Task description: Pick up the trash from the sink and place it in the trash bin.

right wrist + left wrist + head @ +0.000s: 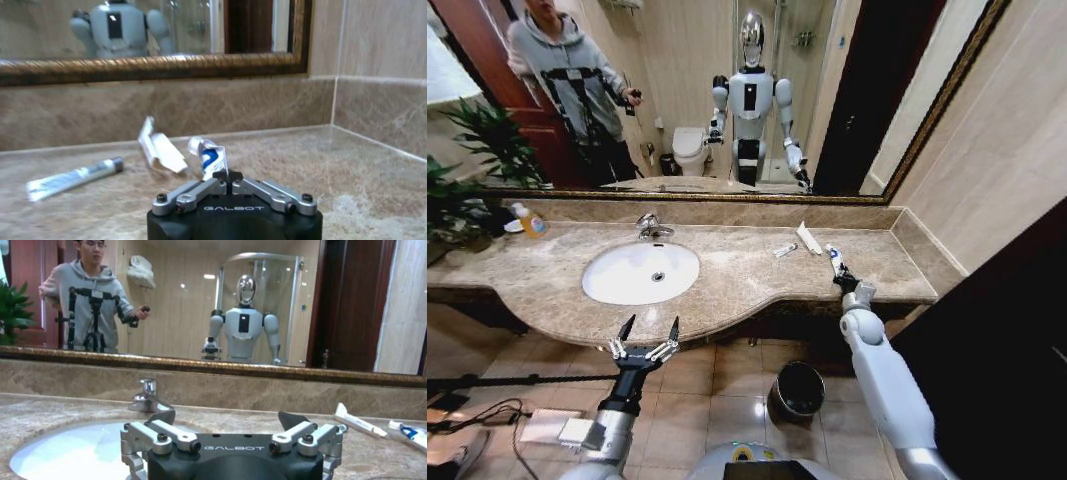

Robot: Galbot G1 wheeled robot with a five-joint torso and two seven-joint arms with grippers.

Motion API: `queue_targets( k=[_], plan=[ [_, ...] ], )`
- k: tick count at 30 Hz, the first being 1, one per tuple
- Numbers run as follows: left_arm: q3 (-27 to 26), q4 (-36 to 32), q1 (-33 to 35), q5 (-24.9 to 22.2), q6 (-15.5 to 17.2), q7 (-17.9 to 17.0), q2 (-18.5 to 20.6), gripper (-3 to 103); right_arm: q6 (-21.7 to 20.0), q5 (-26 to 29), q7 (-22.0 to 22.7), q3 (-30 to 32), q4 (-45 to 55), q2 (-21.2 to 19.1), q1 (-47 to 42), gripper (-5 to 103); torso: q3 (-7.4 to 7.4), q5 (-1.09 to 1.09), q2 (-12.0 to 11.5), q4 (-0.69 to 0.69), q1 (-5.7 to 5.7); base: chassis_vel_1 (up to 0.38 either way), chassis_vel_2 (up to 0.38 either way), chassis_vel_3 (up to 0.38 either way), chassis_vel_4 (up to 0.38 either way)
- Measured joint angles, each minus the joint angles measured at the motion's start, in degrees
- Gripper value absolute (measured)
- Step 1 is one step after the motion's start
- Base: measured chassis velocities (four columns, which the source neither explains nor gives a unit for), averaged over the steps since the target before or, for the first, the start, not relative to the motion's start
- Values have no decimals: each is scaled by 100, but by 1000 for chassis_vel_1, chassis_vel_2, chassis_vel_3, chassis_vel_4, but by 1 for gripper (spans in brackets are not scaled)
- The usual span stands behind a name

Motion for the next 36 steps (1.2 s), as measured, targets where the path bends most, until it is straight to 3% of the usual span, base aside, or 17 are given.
queue_targets(
  k=[12, 16, 18, 30, 36],
  plan=[
    [0, 0, 0, 0, 0, 0, 0, 100, 204, -146, 107, 285, 1897, 75, -1631, 0, -1, -1, 0, 0, 0, 0, 0, 0, 0],
    [0, 0, 0, 0, 0, 0, 0, 100, 417, -315, 89, 324, 2294, 232, -2152, 0, -1, -1, 0, 0, -1, 0, 0, 0, 0],
    [0, 0, 0, 0, 0, 0, 0, 100, 735, -552, 6, 338, 2532, 427, -2616, 0, -1, -1, 0, 0, -1, 0, 0, 0, 0],
    [0, 0, 0, 0, 0, 2, 1, 100, 1538, -957, -410, 443, 2645, 1027, -3942, 0, -1, -1, 0, 0, -1, 0, 0, 0, 0],
    [0, 0, 0, 0, 0, 0, 0, 100, 2112, -1232, -707, 598, 2111, 1275, -4512, 0, -1, -1, 0, 1, -1, 0, 0, 0, 0]
  ],
)
